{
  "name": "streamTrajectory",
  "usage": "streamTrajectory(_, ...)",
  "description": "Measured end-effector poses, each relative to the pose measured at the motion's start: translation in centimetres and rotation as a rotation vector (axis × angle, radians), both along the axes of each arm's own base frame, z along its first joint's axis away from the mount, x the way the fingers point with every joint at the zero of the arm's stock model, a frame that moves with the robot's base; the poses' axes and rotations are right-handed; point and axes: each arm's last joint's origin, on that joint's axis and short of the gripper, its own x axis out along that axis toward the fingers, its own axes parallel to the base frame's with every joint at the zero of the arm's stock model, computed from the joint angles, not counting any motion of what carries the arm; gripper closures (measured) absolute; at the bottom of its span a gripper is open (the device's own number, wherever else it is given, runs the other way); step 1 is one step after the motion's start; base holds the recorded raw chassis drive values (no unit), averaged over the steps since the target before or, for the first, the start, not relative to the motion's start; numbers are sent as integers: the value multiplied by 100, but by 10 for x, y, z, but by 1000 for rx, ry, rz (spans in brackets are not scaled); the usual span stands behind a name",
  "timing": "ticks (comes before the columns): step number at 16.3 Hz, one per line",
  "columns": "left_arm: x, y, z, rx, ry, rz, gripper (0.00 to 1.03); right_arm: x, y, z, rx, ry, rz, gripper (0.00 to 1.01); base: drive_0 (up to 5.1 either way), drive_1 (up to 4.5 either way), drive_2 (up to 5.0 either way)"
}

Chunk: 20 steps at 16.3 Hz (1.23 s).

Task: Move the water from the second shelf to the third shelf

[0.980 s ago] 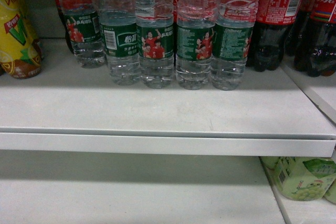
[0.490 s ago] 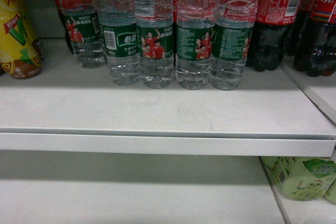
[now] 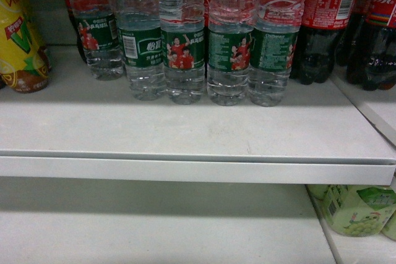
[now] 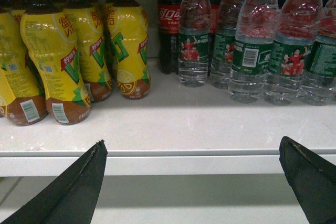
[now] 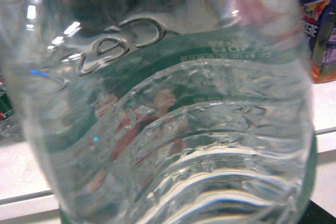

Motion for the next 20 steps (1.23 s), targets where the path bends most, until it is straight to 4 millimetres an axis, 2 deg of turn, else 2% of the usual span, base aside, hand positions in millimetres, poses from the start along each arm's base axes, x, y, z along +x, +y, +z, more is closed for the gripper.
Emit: streamTrajectory(20, 0, 0, 0, 0, 2, 2, 5, -1, 1, -1, 1, -1, 15, 57, 0, 0, 0)
